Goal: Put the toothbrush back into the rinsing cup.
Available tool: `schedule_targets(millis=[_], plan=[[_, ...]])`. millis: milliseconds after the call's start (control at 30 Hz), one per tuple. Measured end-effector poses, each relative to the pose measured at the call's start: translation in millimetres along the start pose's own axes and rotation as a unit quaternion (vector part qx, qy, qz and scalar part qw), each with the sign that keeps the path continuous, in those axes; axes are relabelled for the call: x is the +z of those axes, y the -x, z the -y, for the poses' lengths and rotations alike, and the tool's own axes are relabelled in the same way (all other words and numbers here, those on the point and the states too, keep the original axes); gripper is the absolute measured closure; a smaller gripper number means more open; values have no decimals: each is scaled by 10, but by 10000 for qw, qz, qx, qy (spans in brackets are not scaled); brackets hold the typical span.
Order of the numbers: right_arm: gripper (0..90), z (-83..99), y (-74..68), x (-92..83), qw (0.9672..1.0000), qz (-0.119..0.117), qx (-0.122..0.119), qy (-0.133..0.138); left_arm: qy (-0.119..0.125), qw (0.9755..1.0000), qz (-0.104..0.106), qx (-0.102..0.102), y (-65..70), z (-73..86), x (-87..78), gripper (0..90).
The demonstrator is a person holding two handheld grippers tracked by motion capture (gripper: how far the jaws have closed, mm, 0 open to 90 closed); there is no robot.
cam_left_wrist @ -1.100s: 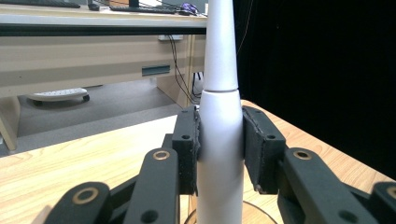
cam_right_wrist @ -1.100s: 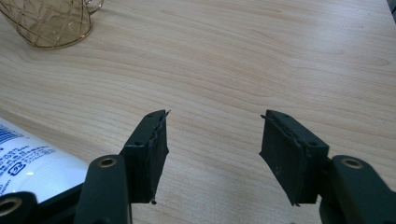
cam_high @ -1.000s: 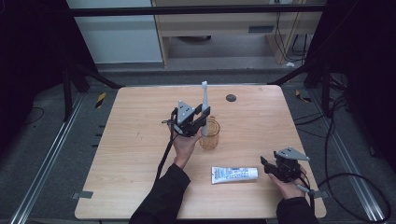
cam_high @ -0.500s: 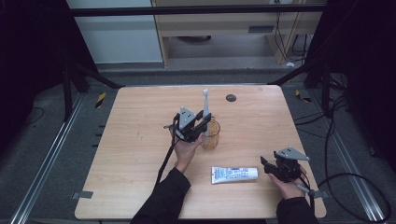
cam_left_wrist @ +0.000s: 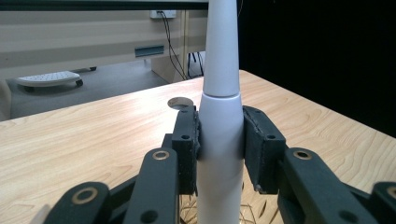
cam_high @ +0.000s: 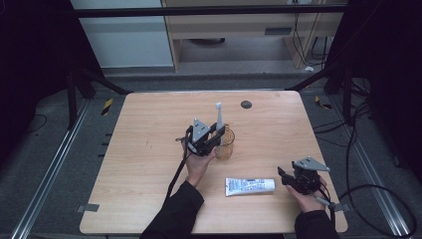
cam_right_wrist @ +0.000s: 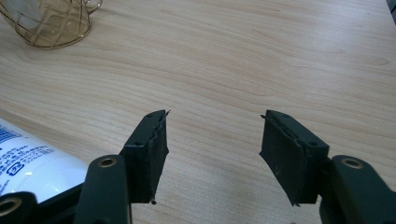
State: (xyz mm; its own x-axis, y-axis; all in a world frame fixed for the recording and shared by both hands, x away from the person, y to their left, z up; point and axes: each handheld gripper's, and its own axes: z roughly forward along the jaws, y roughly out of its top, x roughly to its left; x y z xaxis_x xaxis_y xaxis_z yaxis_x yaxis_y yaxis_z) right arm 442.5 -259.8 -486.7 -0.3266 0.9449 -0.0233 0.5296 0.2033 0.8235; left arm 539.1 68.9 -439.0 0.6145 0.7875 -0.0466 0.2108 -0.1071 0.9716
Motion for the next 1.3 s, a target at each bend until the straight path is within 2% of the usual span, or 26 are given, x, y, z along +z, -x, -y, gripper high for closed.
schedule_targets(millis=[500,800,1100,1300], plan=[[403,-2,-5,-1,10000,-6,12,0,-49,10000,46,12,1,61,-56,668],[399,-2,-6,-1,10000,-6,20,-16,-104,9999,50,117,29,75,-85,632],[395,-5,-7,-2,10000,-4,22,-11,-222,9995,33,204,45,91,-123,545],[392,-5,-6,-1,10000,4,23,-14,-296,9992,11,260,21,58,-223,472]])
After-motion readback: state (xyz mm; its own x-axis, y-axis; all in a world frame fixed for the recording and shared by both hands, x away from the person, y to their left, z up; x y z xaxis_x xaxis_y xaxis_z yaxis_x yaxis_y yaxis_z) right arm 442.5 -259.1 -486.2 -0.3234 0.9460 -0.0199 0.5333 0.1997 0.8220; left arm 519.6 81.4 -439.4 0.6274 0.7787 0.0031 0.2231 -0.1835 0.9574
